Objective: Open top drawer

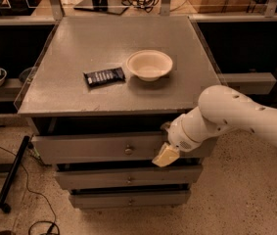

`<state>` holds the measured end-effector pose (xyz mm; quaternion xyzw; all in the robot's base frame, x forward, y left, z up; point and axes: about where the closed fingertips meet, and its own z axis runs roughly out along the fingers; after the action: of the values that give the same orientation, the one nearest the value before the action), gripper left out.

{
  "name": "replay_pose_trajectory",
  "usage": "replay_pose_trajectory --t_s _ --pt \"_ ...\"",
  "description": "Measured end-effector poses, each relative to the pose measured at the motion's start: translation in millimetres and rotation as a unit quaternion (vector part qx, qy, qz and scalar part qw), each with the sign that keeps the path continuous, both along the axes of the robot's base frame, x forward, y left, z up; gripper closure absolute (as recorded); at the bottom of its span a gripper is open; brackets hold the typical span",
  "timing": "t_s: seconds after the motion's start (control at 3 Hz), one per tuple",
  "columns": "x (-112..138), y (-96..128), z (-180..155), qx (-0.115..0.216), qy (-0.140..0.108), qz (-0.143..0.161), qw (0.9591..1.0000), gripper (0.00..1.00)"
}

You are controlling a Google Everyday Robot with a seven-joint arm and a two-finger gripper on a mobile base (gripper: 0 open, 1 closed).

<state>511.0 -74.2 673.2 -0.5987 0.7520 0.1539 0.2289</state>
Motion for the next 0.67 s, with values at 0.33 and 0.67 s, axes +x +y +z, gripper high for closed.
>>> replay_pose_trajectory --t_s 0.33,0.67 --pt "0.0 0.0 0.0 0.000 0.000 0.000 1.0000 0.62" --pt "0.0 0.0 0.0 0.000 0.000 0.000 1.0000 0.85"
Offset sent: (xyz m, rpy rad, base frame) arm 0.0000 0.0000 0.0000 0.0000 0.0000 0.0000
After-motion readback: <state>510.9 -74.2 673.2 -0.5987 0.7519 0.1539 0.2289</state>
